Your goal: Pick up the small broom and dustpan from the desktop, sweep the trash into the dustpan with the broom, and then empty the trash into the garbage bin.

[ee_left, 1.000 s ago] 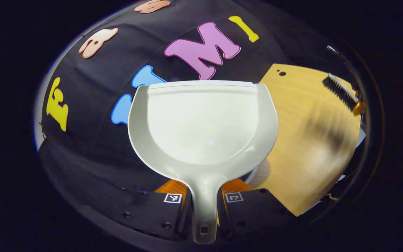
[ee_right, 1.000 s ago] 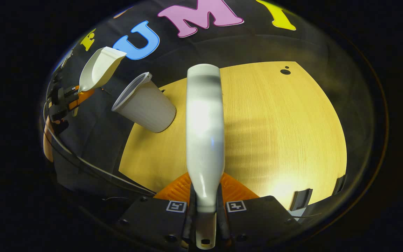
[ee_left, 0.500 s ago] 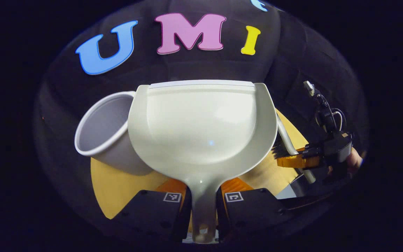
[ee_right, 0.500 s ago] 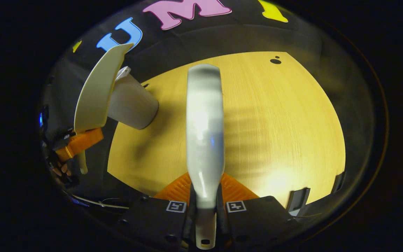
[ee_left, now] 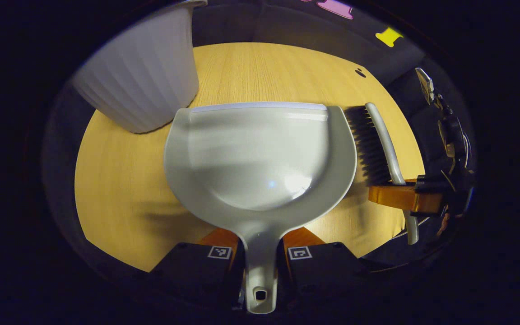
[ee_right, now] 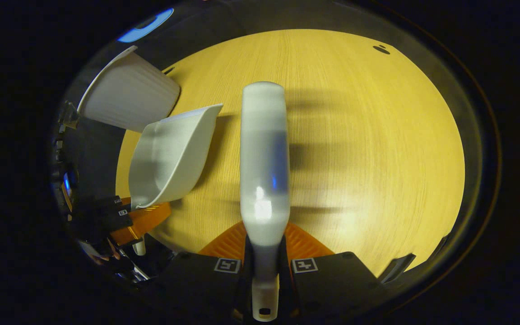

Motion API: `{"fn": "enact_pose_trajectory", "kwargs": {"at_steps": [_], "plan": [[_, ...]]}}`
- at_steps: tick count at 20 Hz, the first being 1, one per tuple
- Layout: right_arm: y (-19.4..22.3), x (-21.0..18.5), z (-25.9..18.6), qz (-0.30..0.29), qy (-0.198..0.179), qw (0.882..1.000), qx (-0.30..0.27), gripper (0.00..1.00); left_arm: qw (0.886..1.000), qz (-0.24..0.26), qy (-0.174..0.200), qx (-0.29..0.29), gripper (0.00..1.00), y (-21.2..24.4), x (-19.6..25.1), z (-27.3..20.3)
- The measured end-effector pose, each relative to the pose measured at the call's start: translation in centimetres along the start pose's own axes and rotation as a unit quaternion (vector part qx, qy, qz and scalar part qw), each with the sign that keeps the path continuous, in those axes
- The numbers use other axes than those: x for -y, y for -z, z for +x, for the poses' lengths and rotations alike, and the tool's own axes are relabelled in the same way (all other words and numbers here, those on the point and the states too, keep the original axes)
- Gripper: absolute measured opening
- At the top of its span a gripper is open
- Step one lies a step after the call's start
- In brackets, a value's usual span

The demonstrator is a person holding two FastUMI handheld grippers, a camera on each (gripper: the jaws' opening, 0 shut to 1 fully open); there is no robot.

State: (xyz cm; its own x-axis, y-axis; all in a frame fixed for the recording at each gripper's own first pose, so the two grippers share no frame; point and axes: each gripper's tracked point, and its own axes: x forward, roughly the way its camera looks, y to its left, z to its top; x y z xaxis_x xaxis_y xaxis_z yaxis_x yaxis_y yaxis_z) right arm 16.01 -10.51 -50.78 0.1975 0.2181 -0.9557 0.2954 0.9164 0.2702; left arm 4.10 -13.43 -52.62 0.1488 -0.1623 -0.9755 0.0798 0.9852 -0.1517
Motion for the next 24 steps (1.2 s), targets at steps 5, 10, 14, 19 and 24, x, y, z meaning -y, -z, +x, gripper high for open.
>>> {"fn": "enact_pose_trajectory", "kwargs": {"at_steps": [5, 10, 14, 19, 24], "plan": [[0.2, -0.5, 1.6, -0.009, 0.028, 0.999, -0.040, 0.19, 0.999, -0.009, -0.028, -0.029, 0.29, 0.0, -0.6, 0.1], [-0.3, -0.4, 1.9, 0.018, 0.042, 0.998, -0.036, 0.29, 0.998, 0.001, -0.042, -0.038, 0.31, 0.1, -0.6, 0.4], [-0.5, -1.1, 1.0, 0.033, 0.031, 0.999, -0.030, 0.35, 0.999, 0.005, -0.028, -0.041, 0.36, -0.1, 0.2, 0.3], [-2.3, -1.6, -1.4, 0.034, 0.018, 0.999, 0.036, 0.90, 1.000, 0.007, -0.001, -0.028, 0.88, 0.6, 1.4, -1.3], [-3.5, -2.1, -5.5, 0.054, 0.002, 0.993, 0.109, 0.99, 1.000, 0.014, -0.006, 0.003, 0.88, 0.1, 1.2, -5.3]]}}
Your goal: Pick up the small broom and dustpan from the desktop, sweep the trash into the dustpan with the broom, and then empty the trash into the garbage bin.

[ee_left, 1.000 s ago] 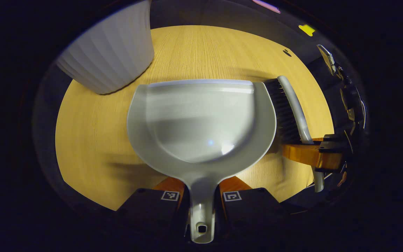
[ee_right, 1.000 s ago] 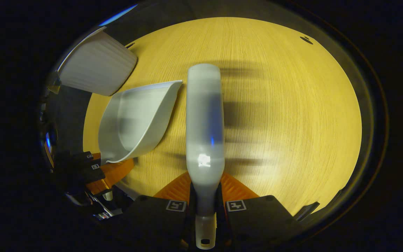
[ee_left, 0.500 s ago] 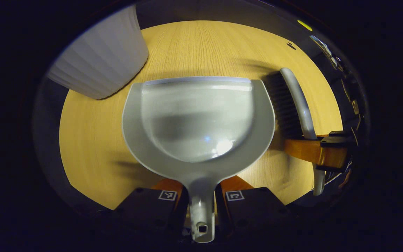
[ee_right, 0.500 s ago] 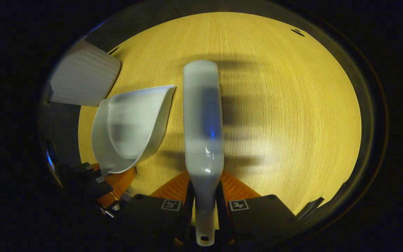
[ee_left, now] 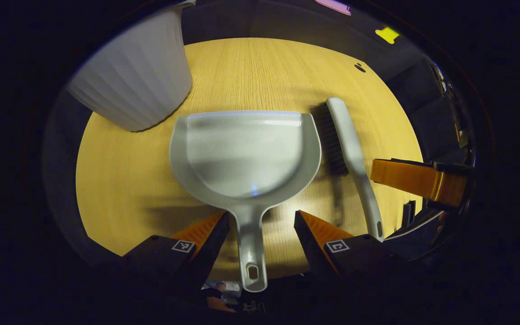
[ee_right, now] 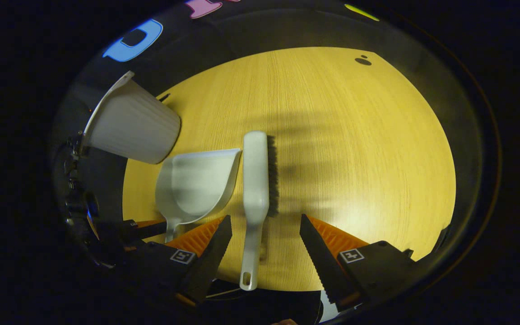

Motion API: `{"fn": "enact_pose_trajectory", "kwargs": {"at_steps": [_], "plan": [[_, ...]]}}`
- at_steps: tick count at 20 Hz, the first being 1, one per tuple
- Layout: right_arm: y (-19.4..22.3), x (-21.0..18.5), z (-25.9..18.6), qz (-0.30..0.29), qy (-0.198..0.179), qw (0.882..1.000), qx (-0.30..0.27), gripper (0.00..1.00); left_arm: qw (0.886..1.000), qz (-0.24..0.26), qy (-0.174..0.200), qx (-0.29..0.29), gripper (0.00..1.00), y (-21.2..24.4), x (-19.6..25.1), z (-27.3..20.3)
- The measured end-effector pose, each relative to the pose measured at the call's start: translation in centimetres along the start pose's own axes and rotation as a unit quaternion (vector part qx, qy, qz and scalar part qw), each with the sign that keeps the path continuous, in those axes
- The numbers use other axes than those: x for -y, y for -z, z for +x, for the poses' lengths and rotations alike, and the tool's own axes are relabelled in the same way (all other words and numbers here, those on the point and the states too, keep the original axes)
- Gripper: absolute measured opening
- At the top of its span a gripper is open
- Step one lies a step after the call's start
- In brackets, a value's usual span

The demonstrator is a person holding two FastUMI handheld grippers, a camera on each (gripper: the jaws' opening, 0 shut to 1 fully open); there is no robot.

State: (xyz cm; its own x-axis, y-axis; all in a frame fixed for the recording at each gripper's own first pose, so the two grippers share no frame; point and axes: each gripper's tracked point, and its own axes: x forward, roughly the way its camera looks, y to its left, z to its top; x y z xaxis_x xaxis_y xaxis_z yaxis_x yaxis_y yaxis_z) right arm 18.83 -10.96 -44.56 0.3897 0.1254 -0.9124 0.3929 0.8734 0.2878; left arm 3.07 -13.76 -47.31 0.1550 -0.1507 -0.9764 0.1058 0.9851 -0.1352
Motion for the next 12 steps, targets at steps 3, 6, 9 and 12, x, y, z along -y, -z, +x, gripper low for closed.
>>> {"fn": "enact_pose_trajectory", "kwargs": {"at_steps": [3, 6, 9, 12], "plan": [[-2.1, -0.4, -4.2, -0.002, -0.005, 0.998, 0.064, 1.00, 0.999, -0.008, 0.013, 0.040, 0.87, -1.0, 0.6, -4.2], [-5.0, -1.7, -8.4, -0.014, -0.018, 0.989, 0.148, 0.99, 0.993, -0.011, 0.013, 0.120, 0.87, -3.1, 0.9, -8.7], [-8.2, -3.1, -13.0, -0.041, -0.022, 0.969, 0.244, 0.99, 0.972, 0.021, -0.002, 0.232, 0.88, -6.9, 1.3, -14.7], [-11.9, -5.5, -18.9, -0.073, -0.029, 0.930, 0.358, 0.98, 0.938, 0.043, -0.005, 0.343, 0.87, -9.4, 2.5, -20.6]]}}
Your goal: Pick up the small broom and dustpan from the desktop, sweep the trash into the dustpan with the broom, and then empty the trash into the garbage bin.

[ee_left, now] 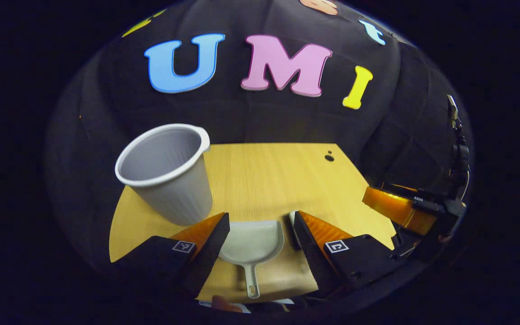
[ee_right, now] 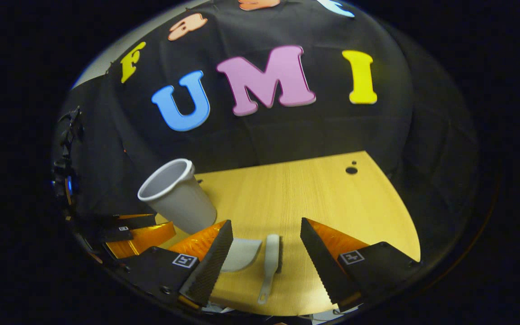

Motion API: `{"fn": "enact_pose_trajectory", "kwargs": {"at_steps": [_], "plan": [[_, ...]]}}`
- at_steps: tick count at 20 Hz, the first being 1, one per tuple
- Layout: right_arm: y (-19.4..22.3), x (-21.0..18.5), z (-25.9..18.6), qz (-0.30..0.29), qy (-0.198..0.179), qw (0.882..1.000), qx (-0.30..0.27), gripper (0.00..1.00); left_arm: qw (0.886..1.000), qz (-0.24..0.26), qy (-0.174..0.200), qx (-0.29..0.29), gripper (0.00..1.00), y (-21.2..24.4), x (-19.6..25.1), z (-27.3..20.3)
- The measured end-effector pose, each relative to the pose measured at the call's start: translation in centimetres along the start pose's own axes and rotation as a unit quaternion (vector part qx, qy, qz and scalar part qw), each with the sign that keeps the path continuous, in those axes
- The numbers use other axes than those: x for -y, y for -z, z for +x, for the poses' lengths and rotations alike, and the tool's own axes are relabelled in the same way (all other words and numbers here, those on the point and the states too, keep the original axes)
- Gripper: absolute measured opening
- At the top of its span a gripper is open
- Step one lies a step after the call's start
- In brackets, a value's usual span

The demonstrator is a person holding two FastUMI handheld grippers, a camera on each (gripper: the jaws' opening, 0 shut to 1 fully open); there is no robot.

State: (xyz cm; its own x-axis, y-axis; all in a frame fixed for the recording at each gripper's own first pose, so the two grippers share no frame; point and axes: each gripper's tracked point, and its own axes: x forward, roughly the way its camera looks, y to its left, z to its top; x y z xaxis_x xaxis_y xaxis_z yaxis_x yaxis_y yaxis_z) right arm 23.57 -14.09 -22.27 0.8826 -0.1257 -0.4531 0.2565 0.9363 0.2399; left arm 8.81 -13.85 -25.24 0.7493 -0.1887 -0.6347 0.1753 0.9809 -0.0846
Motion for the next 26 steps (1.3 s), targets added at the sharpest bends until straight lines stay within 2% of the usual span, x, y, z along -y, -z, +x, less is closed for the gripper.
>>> {"fn": "enact_pose_trajectory", "kwargs": {"at_steps": [2, 4, 6, 8, 10, 12, 14, 20, 26], "plan": [[-4.6, -1.3, -1.7, -0.029, -0.009, 0.996, 0.079, 0.98, 0.997, 0.000, -0.004, 0.076, 0.87, -2.7, 0.6, -2.3], [-7.0, -2.0, -3.0, -0.059, -0.021, 0.988, 0.142, 0.98, 0.988, 0.005, -0.015, 0.157, 0.86, -5.2, 1.0, -4.9], [-8.3, -2.6, -4.4, -0.081, -0.037, 0.979, 0.184, 0.98, 0.974, 0.018, -0.043, 0.221, 0.86, -6.1, 0.6, -8.4], [-9.3, -2.8, -5.7, -0.089, -0.057, 0.972, 0.209, 0.98, 0.953, 0.017, -0.053, 0.296, 0.86, -7.6, 1.3, -10.3], [-10.6, -2.7, -7.4, -0.090, -0.072, 0.961, 0.253, 0.97, 0.942, -0.002, -0.066, 0.329, 0.84, -6.8, 0.8, -12.8], [-12.4, -3.4, -9.3, -0.099, -0.072, 0.947, 0.298, 0.97, 0.937, -0.010, -0.085, 0.339, 0.84, -5.2, -0.6, -14.1], [-12.4, -4.5, -9.8, -0.111, -0.066, 0.943, 0.308, 0.97, 0.938, -0.017, -0.101, 0.332, 0.84, -4.1, -1.9, -14.9], [-9.0, -6.9, -10.4, -0.106, -0.037, 0.949, 0.295, 0.97, 0.939, -0.017, -0.089, 0.331, 0.84, -4.0, -2.8, -15.8], [-5.0, -9.2, -10.5, -0.106, -0.011, 0.958, 0.266, 0.97, 0.944, -0.026, -0.068, 0.322, 0.84, 0.8, -5.6, -16.6]]}}
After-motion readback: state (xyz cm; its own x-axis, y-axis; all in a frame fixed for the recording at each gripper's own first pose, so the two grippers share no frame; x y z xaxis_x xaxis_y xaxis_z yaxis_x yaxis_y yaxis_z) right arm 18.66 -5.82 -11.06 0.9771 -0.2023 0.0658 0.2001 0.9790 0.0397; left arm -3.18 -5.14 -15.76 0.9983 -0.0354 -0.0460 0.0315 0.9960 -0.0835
